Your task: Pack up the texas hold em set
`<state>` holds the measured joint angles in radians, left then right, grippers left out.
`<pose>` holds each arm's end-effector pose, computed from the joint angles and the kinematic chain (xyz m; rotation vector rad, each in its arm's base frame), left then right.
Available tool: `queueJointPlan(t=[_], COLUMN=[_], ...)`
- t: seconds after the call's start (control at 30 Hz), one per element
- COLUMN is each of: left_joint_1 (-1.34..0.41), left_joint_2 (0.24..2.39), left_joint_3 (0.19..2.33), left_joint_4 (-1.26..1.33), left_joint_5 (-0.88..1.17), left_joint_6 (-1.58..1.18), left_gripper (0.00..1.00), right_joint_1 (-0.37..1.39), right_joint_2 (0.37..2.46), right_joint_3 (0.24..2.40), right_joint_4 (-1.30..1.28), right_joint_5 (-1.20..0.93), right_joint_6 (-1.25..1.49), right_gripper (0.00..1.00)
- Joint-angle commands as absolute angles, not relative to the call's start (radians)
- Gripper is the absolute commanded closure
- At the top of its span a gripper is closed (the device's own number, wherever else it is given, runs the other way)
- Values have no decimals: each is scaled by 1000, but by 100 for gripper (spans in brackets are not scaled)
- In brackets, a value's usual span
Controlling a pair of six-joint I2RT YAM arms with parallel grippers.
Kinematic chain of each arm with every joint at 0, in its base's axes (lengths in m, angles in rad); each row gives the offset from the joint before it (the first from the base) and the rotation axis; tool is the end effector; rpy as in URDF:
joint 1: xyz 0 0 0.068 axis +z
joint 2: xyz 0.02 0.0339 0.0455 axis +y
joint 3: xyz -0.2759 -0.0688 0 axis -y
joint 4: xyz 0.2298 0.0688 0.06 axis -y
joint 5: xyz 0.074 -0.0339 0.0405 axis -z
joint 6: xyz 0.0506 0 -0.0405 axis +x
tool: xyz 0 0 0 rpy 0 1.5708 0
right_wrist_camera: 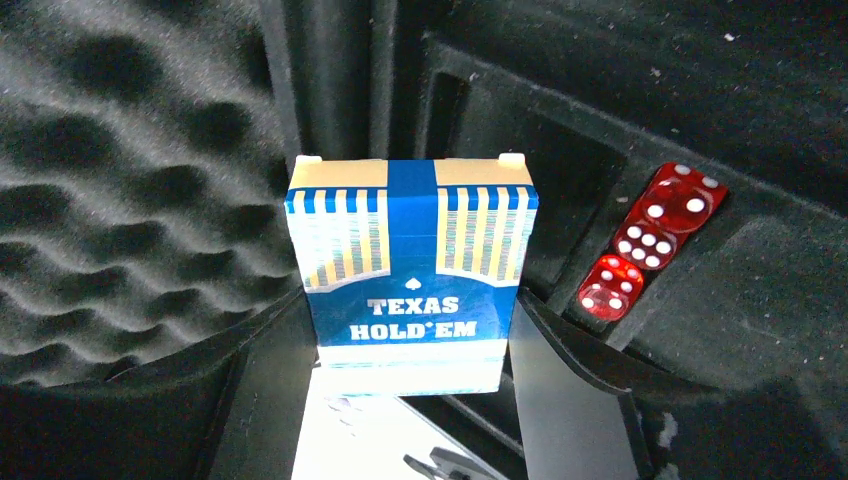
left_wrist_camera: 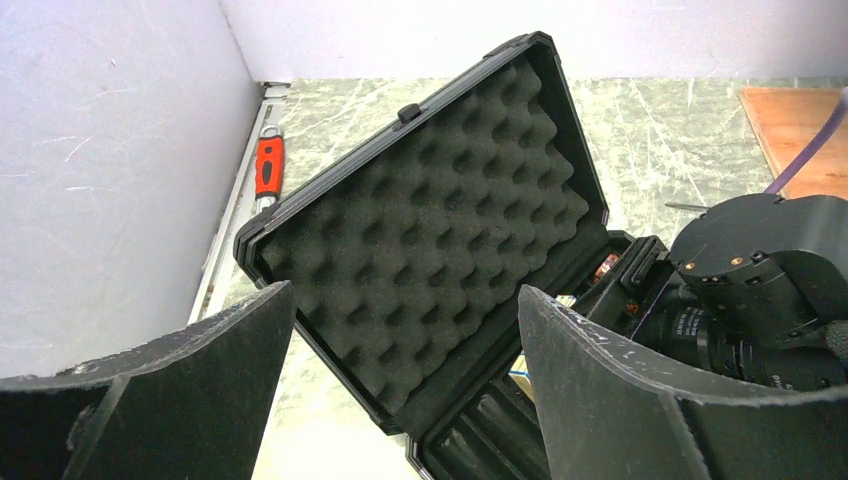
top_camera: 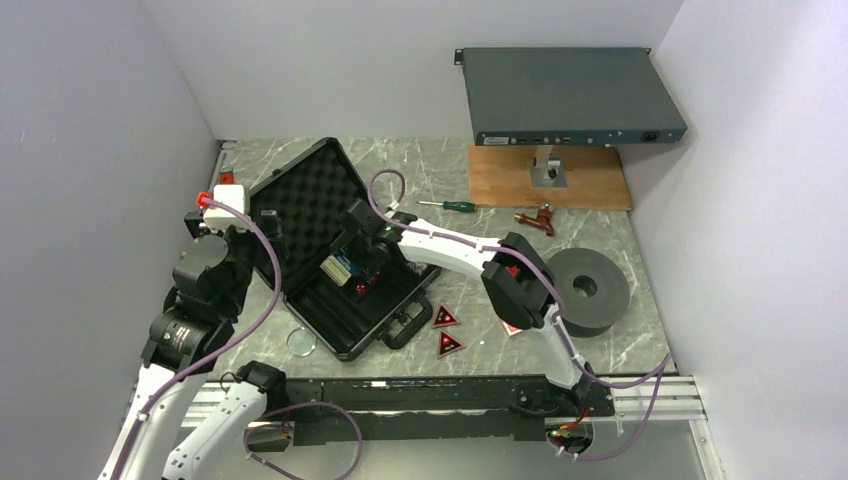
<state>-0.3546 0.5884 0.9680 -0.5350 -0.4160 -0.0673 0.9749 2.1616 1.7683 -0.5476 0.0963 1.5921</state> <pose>0.1014 -0.0157 0.3889 -0.0599 1.7120 0.0459 0.2747 0.3964 0.2095 0.8786 2.6136 0.8237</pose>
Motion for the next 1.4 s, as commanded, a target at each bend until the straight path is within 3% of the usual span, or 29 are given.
queueJointPlan(t=[0.0,1.37], left_joint_1=[-350,-348], left_joint_2=[583,586], left_joint_3=[960,959], left_joint_4=[-494,-491], left_joint_5=[-410,-401], left_joint_6=[-74,-74], left_gripper=[12,12], right_joint_1=[976,1016], right_joint_2=[2164,2233], right_joint_3=[1777,1804], right_joint_4=[-515,-642], right_joint_5=[143,103], right_joint_6=[1625,1621], right_gripper=[100,100])
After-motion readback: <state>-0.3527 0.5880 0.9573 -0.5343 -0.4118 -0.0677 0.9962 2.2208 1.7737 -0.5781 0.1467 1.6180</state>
